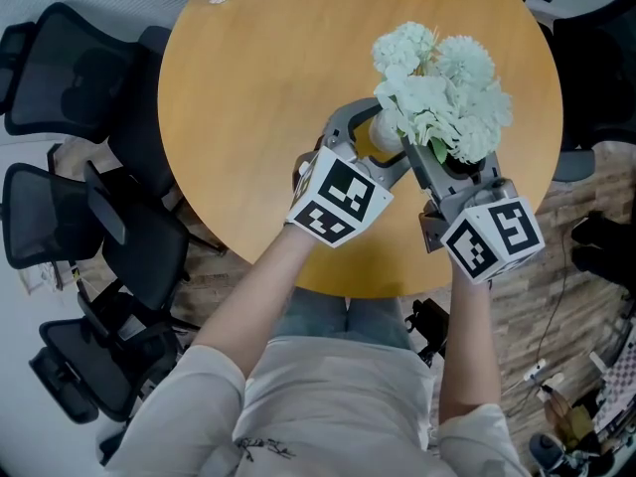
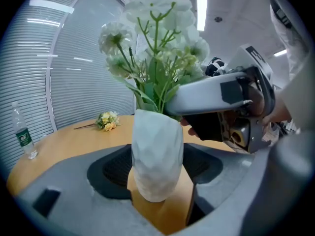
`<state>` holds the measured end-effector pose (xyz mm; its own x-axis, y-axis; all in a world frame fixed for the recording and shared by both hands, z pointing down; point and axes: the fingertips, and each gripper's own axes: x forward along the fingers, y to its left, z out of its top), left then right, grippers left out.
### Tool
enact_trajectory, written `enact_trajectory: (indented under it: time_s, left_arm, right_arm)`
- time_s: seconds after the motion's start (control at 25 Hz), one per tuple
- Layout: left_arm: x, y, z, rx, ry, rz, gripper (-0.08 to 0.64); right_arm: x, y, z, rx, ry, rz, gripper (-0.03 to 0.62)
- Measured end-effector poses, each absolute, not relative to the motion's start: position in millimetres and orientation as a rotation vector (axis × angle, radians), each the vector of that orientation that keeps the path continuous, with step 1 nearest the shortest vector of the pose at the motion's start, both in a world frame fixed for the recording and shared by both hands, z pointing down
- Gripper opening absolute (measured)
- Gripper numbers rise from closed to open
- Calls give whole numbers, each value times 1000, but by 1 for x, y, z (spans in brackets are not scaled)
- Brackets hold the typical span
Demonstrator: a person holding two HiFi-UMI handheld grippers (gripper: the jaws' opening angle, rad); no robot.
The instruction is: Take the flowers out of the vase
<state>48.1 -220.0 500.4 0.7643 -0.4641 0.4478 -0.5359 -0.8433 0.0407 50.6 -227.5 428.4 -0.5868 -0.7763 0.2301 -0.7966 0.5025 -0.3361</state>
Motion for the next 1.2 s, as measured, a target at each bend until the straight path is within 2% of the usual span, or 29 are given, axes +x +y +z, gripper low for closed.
enact_trajectory:
  time_s: [0.16,0.48,1.2]
  left_arm:
    - [48,-220,500,2799,-792,648,324]
    - [49,-220,501,2800,-790,643,324]
    - [52,-222,499,2799,-793,634,324]
  right_arm:
    - [48,-231,428,1408,-2683,620,199]
    - [45,-228,430,1384,-2672,605,70]
    - [65,-231,417,1457,-2656,674,49]
